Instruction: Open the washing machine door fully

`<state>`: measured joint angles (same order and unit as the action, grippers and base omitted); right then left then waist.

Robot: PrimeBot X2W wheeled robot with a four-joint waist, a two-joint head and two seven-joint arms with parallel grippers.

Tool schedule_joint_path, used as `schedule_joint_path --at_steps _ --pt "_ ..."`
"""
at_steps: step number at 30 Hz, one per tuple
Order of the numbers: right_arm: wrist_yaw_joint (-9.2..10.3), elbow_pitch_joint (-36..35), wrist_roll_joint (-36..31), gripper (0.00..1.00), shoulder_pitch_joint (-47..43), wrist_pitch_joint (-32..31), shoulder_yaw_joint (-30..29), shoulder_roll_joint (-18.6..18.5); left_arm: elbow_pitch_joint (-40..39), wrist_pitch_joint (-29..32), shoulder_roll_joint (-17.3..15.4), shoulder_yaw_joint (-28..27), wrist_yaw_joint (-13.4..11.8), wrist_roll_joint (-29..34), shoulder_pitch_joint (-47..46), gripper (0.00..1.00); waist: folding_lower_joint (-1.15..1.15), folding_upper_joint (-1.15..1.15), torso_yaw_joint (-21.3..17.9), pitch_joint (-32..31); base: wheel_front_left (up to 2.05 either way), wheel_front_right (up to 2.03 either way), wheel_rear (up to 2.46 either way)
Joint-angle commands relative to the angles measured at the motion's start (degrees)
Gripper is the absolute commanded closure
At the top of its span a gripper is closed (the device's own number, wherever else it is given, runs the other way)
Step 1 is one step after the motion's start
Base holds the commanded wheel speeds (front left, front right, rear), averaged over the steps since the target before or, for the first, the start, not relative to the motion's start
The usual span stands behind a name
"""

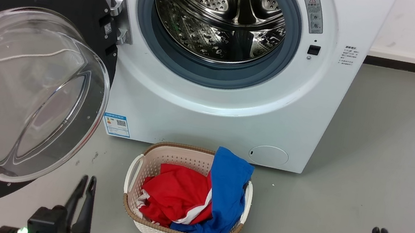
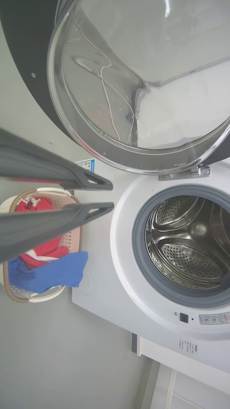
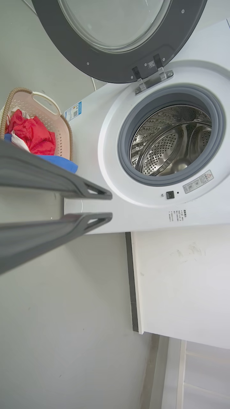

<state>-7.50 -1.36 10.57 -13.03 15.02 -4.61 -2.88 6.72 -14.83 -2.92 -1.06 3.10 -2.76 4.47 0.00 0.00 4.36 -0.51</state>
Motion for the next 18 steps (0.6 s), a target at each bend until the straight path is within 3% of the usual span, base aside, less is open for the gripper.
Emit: schedule_joint_path --at_steps 1,18 --pt "0.00 0.9 0.1 1.00 0.0 0.0 0.1 0.0 1.0 0.1 0.1 0.0 0.0 -0.1 0.4 1.00 0.00 0.00 0.0 0.0 0.00 0.00 0.00" --pt "0.00 3.7 18.4 1.00 4.1 -3.5 0.9 -1.0 2.4 4.7 0.1 -1.3 0.9 -18.8 -2.2 1.00 0.00 0.00 -0.6 0.1 0.00 0.00 0.00"
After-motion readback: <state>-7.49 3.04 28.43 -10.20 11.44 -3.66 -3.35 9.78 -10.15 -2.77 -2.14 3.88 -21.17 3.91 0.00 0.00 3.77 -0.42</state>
